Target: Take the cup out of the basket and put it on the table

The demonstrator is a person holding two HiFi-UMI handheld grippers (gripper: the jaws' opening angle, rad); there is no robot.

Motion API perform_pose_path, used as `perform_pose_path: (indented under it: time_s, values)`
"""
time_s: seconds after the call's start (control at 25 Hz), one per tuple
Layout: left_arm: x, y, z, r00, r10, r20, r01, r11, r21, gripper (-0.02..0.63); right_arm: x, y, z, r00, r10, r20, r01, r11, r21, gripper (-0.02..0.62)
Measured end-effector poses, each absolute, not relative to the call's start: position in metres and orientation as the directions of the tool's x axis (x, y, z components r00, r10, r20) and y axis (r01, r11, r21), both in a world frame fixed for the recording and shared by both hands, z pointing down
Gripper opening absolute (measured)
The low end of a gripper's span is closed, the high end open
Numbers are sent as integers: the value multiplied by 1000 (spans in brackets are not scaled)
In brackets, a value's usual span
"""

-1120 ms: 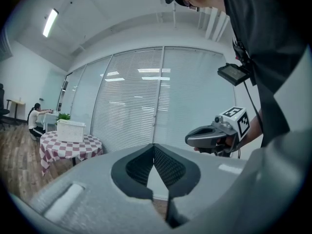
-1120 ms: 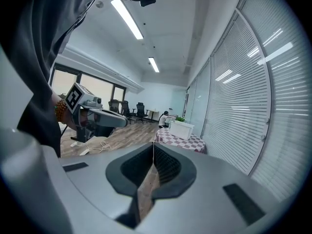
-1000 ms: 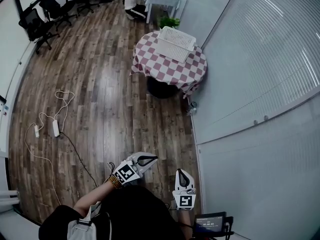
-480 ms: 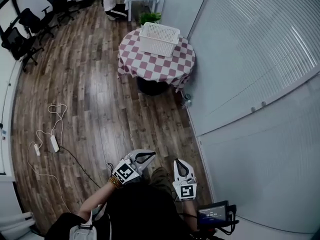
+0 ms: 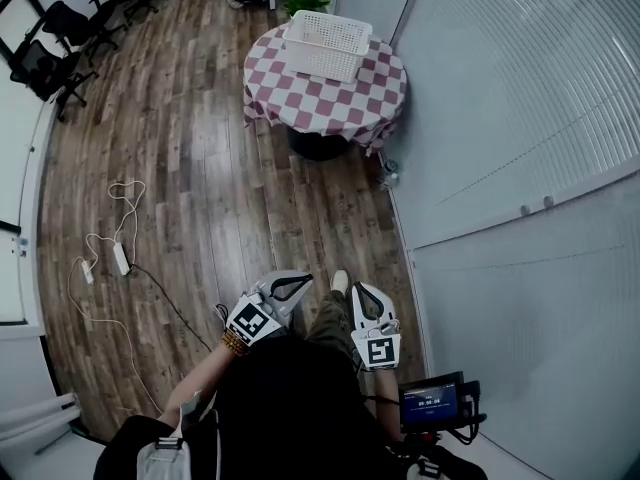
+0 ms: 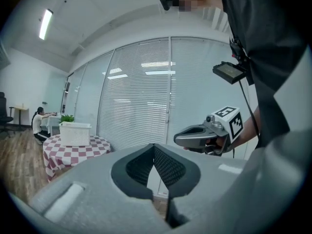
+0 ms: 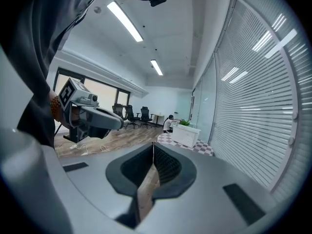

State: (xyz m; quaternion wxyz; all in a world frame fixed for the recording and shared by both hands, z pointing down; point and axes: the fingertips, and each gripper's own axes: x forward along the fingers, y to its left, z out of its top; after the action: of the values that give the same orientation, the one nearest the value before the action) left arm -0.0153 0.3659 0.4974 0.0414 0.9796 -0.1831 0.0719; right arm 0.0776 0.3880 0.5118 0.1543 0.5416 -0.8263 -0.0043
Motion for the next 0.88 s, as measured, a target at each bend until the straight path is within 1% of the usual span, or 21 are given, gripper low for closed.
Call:
perform_pose_path:
  time_s: [0.4,0.6,0.88]
  values:
    - [49,318,501,901,-399,169,-416,-907,73,5,139,326,514,-438,-868,235,-862,480,162,11]
    - [98,290,506,898,-391,202,-412,-908,77,5,186,296,514,-436,-871,226,-872,471,132,11]
    - [160,256,497,896,-393,207,-414,-908,68,5,242,257,516,-453,-864,220,-870,483,102,11]
